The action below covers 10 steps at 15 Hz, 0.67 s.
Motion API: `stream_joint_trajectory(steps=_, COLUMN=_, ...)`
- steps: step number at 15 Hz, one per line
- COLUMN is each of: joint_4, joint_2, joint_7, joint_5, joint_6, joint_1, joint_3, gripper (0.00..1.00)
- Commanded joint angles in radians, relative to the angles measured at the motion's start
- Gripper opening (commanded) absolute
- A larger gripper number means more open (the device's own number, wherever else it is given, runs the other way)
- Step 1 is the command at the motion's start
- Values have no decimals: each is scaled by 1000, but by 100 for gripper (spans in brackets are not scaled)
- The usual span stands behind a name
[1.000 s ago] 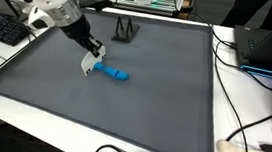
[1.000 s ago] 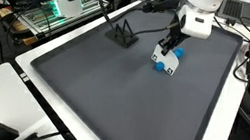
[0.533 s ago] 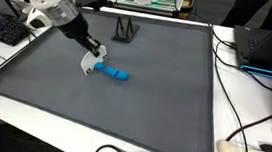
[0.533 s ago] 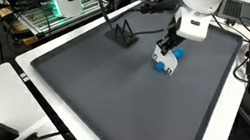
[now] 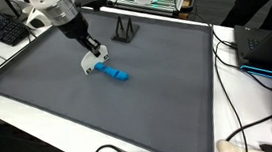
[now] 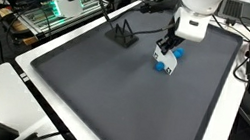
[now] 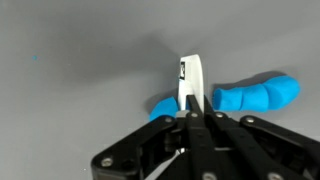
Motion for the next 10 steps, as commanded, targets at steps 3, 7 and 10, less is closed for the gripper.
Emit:
stream_joint_trajectory(steps=3, joint_4=-42, joint_2=-23, joint_7=-40, joint_5=23, joint_6=-2, joint_1=-9, joint_3=24, gripper=1)
stream_joint_trajectory(steps=7, joint_4=-42, joint_2=-31, joint_7=-21, joint_5=6, joint_6=-7, joint_1=-2, joint_3=14, gripper=1)
stream_joint_trajectory(steps=10, joint_4=-49, joint_2=-54, joint_7=-9, joint_5=-5, joint_6=-11, joint_1=4, joint_3=9, gripper=1)
